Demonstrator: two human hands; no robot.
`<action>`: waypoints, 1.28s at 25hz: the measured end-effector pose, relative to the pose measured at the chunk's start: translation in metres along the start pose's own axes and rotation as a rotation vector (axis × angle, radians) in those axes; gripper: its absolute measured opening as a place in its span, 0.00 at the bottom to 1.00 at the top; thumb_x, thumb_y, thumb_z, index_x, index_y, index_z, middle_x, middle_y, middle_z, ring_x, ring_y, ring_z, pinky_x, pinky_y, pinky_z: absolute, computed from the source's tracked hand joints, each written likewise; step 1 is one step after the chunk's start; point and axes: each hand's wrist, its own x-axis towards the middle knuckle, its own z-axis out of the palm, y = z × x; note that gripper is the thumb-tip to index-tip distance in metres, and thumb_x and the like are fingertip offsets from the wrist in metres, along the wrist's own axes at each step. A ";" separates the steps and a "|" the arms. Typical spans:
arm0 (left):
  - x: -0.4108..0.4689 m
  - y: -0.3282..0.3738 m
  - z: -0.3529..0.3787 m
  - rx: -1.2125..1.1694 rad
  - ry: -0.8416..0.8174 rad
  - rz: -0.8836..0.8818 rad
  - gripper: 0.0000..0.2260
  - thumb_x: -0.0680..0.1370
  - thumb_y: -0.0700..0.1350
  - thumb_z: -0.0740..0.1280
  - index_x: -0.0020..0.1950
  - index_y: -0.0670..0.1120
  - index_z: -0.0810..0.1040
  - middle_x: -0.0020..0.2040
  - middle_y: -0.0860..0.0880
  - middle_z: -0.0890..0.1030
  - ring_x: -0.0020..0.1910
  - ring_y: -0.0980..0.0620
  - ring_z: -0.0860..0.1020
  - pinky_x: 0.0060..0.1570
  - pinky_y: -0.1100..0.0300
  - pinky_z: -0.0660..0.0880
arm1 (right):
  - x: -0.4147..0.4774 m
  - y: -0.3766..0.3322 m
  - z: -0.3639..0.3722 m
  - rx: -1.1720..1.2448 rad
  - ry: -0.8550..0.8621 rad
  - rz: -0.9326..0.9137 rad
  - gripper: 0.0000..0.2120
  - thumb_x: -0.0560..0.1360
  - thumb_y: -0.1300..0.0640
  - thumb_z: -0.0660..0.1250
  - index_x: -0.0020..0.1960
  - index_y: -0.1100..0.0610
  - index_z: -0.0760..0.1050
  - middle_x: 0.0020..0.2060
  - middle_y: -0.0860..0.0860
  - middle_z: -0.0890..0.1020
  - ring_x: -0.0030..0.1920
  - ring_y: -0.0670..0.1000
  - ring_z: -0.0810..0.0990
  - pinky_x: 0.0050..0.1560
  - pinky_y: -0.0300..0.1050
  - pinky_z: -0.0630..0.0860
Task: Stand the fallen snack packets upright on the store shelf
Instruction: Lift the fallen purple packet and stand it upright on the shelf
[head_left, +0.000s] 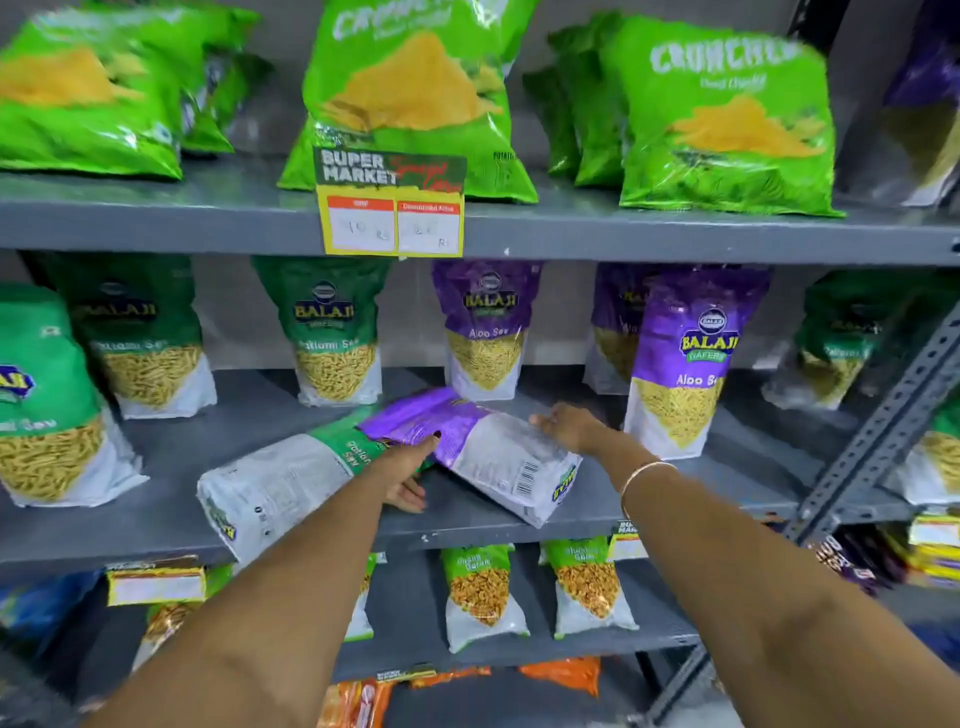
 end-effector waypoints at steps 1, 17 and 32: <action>0.005 0.001 0.002 -0.089 -0.028 -0.002 0.38 0.75 0.62 0.58 0.73 0.34 0.57 0.66 0.31 0.69 0.67 0.33 0.70 0.65 0.45 0.69 | 0.003 -0.001 0.002 -0.017 -0.023 0.007 0.23 0.78 0.45 0.55 0.62 0.60 0.72 0.64 0.59 0.74 0.65 0.55 0.72 0.53 0.43 0.64; 0.005 0.034 0.011 -0.226 -0.074 0.004 0.13 0.72 0.51 0.70 0.46 0.43 0.75 0.41 0.45 0.81 0.44 0.46 0.77 0.66 0.39 0.66 | 0.036 0.004 -0.026 0.302 -0.574 0.072 0.25 0.67 0.54 0.74 0.61 0.63 0.75 0.43 0.51 0.80 0.50 0.50 0.78 0.48 0.48 0.77; 0.049 0.089 0.024 0.042 0.199 0.626 0.16 0.62 0.32 0.76 0.48 0.38 0.82 0.37 0.51 0.84 0.39 0.54 0.78 0.50 0.60 0.74 | 0.052 0.023 0.032 0.553 0.296 -0.078 0.32 0.55 0.64 0.79 0.55 0.63 0.70 0.55 0.61 0.78 0.57 0.60 0.76 0.58 0.55 0.74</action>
